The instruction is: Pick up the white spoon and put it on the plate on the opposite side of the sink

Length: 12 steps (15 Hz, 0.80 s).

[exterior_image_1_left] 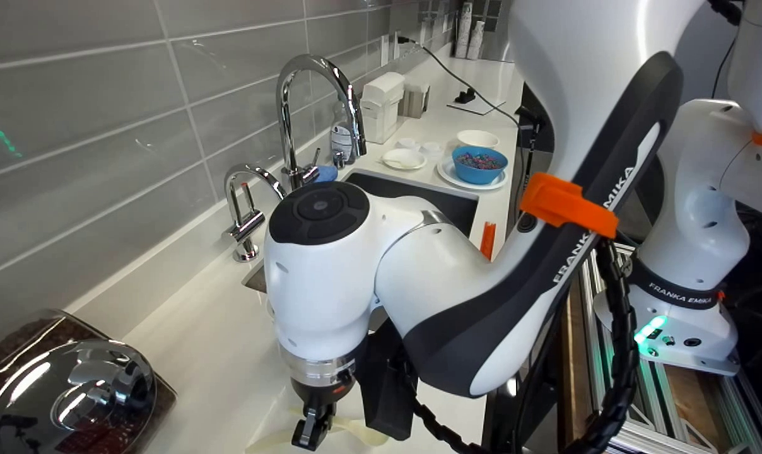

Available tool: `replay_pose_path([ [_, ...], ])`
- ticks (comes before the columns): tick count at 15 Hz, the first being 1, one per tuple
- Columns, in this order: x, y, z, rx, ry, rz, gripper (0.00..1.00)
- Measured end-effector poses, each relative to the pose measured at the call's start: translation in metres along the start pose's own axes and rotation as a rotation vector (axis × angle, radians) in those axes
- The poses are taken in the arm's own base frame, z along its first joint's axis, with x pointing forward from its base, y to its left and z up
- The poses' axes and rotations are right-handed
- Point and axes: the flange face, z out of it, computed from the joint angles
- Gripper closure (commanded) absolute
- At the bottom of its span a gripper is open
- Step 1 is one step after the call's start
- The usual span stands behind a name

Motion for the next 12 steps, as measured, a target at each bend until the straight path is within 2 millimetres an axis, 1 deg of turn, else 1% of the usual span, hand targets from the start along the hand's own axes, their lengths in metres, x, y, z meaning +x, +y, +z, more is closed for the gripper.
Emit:
replay_pose_path([
  [3, -0.002, 0.001, -0.016, -0.010, 0.014, -0.010, 0.97],
  [5, -0.006, 0.006, -0.030, -0.022, 0.029, -0.005, 0.97],
  [8, -0.014, 0.021, -0.054, -0.048, 0.066, 0.029, 0.97],
  [12, -0.035, 0.048, -0.088, -0.113, 0.109, 0.097, 0.97],
])
